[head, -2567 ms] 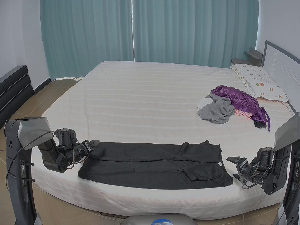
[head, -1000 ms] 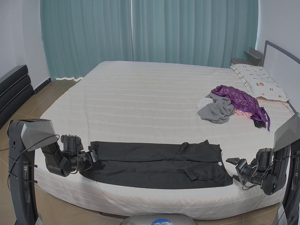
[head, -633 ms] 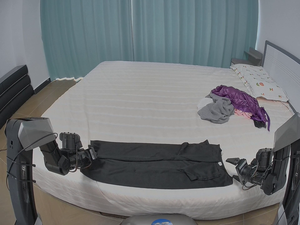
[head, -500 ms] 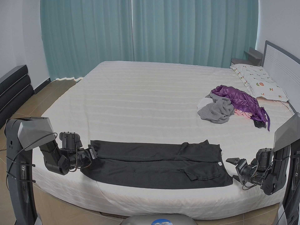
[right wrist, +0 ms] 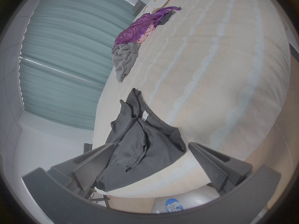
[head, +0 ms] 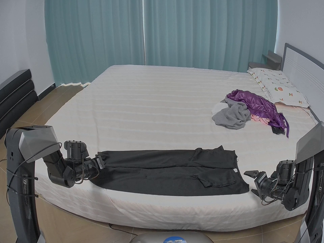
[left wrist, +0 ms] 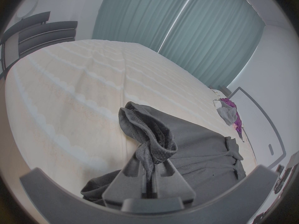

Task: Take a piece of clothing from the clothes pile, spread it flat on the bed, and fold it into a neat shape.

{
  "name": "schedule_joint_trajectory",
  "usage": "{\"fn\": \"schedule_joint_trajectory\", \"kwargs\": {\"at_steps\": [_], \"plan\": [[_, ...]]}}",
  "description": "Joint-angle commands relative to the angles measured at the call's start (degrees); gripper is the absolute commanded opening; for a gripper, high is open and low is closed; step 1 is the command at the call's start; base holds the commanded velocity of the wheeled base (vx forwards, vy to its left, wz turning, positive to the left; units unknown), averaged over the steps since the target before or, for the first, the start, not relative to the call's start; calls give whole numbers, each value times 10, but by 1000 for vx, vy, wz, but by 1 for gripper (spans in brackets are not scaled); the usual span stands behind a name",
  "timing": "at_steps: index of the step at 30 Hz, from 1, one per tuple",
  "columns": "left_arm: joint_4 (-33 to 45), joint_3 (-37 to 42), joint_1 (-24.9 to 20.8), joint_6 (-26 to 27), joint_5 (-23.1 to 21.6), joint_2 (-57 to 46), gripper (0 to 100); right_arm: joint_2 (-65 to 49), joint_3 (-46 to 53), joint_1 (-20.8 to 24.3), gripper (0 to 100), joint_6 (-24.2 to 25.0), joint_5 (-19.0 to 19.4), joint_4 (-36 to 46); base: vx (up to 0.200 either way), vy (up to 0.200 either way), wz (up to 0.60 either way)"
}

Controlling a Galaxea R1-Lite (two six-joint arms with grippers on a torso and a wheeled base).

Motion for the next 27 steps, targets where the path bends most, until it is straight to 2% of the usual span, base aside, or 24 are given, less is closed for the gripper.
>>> {"fn": "schedule_joint_trajectory", "kwargs": {"at_steps": [1, 3, 17, 19, 27], "plan": [[0, -8, -2, -15, 1, -3, 0, 1, -1, 0, 100, 0, 0, -9, 0, 0, 0], [-1, -9, -4, -20, 3, -4, 0, 1, -1, 0, 100, 0, 0, -9, 0, 0, 0], [-1, -5, -15, -42, 5, -31, 0, 2, -1, 0, 100, 0, 0, -9, 0, -200, 0], [0, -4, -22, -57, 11, -43, 0, 2, -1, 0, 100, 0, 0, -9, 0, -200, 0], [0, -4, -37, -60, 39, -54, 0, 2, -1, 0, 100, 0, 0, -9, 0, -200, 0]]}}
